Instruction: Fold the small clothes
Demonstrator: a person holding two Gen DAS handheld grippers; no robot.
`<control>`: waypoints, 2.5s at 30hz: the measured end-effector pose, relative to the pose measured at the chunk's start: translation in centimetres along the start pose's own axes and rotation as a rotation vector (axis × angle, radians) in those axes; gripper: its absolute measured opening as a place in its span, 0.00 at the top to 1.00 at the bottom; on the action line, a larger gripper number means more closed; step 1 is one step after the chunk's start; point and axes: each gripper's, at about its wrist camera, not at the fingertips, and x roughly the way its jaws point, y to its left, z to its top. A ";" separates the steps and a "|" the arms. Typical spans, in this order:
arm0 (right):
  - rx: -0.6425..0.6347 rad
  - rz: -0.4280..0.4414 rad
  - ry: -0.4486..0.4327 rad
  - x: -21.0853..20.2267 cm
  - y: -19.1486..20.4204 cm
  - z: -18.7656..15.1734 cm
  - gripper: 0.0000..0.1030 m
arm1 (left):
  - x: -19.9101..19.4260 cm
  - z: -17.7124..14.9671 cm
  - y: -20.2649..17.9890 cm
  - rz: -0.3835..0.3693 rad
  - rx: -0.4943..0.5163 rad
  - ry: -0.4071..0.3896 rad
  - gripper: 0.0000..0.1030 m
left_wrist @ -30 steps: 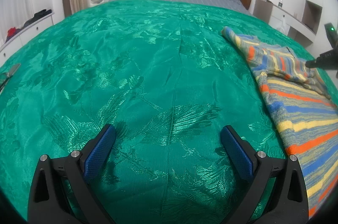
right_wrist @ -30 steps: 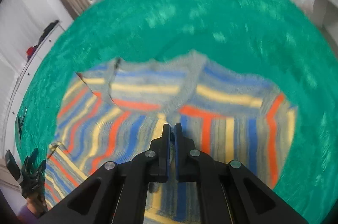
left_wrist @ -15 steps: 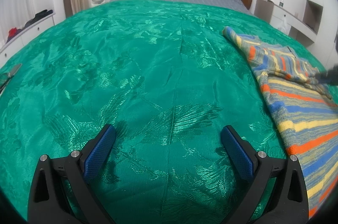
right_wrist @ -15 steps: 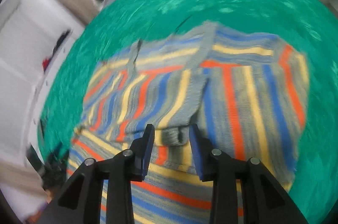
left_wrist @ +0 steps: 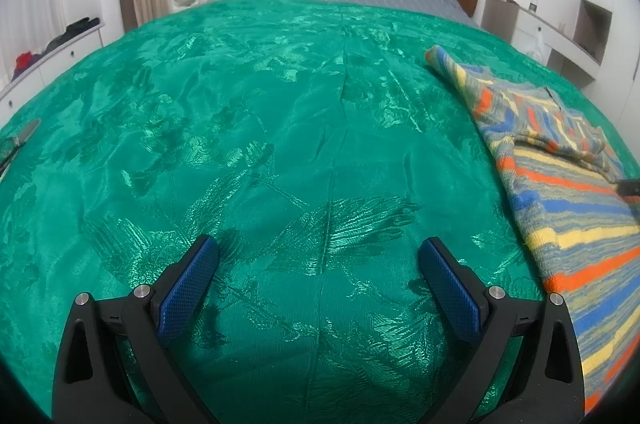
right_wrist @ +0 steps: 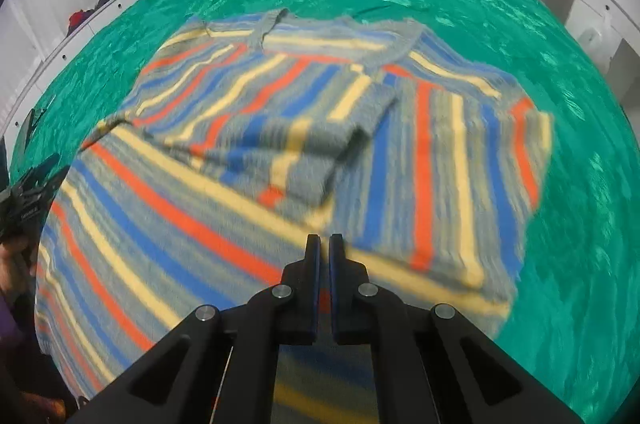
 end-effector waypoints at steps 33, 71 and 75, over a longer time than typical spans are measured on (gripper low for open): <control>0.263 -0.203 -0.299 -13.4 -4.9 -21.3 0.24 | -7.6 -3.4 -0.8 -0.051 -0.095 0.182 0.01; 0.348 0.294 0.116 -11.3 0.8 -26.0 0.94 | -12.8 -11.5 -6.3 -0.226 -0.013 0.542 0.95; 0.400 0.323 -0.020 -14.4 -0.6 -24.8 0.94 | -14.5 -9.2 -5.0 -0.361 -0.135 0.448 0.96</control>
